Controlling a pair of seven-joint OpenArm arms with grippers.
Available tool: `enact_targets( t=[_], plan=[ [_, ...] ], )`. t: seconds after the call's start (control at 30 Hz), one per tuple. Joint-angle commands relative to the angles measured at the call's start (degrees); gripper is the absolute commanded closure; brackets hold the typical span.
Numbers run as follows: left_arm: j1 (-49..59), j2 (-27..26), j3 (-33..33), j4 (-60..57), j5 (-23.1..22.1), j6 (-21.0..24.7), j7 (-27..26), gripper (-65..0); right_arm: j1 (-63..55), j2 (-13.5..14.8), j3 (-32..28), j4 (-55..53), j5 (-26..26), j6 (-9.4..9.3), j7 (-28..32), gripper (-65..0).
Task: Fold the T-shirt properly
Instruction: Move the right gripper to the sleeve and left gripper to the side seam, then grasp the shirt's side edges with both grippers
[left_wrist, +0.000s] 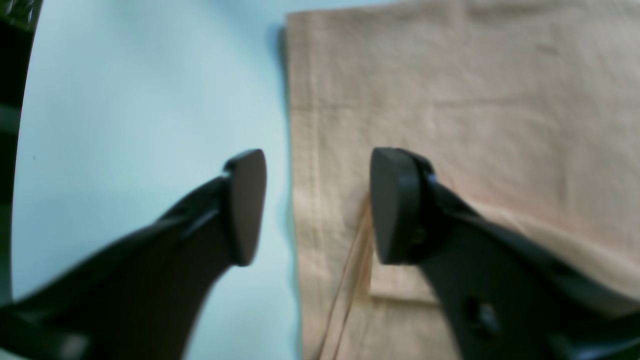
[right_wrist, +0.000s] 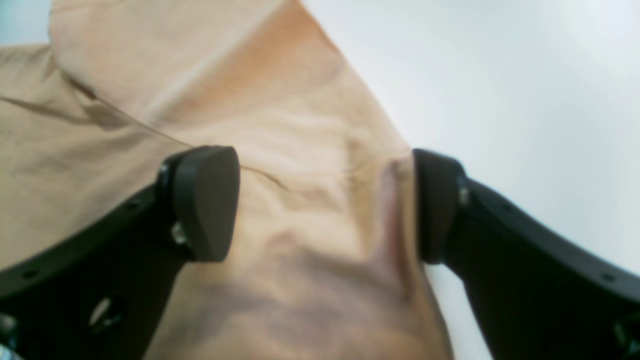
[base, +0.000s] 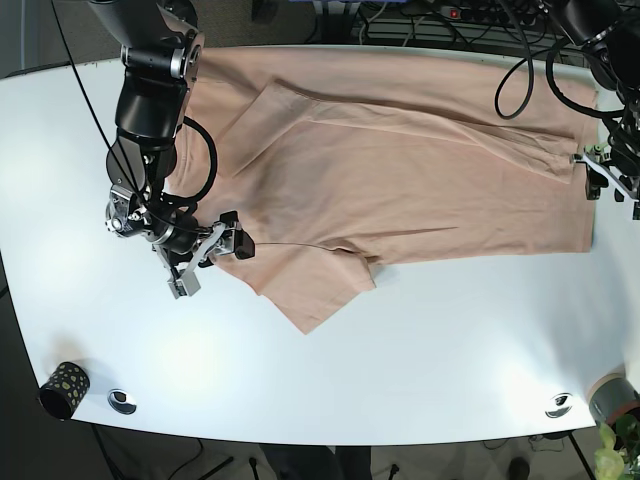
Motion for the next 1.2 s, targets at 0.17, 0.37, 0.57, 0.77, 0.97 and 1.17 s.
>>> enact_targets(
  t=[0.17,0.37,0.57,0.77,0.97,1.17],
  plan=[
    [-5.4,-2.8,0.2,-6.7,-0.7,6.6,-1.3,-46.3,1.7,0.2,0.0,0.8,0.6,0.12,1.5,-44.2],
    [-11.1,-5.5,2.3,-15.5,-0.7,7.7,-2.2,-46.1,1.8,0.1,-0.1,0.8,0.6,0.12,1.5,-18.2],
    [-15.4,-6.9,7.4,-25.6,0.6,7.7,-8.1,-46.0,1.8,0.1,-0.1,0.8,0.6,0.12,1.6,-5.5],
    [-20.9,-7.1,9.6,-37.2,4.0,7.6,-13.9,-45.8,1.7,0.1,-0.1,0.8,0.6,0.12,1.6,-4.4],
    [-24.4,-8.4,9.9,-44.4,6.8,7.6,-16.8,-45.8,1.4,0.1,-0.1,0.8,0.6,0.12,1.6,-4.4],
    [-27.3,-8.7,10.7,-49.2,6.9,7.2,-16.8,-45.8,1.4,0.1,-0.1,0.8,0.6,0.12,1.6,-4.4]
  ],
)
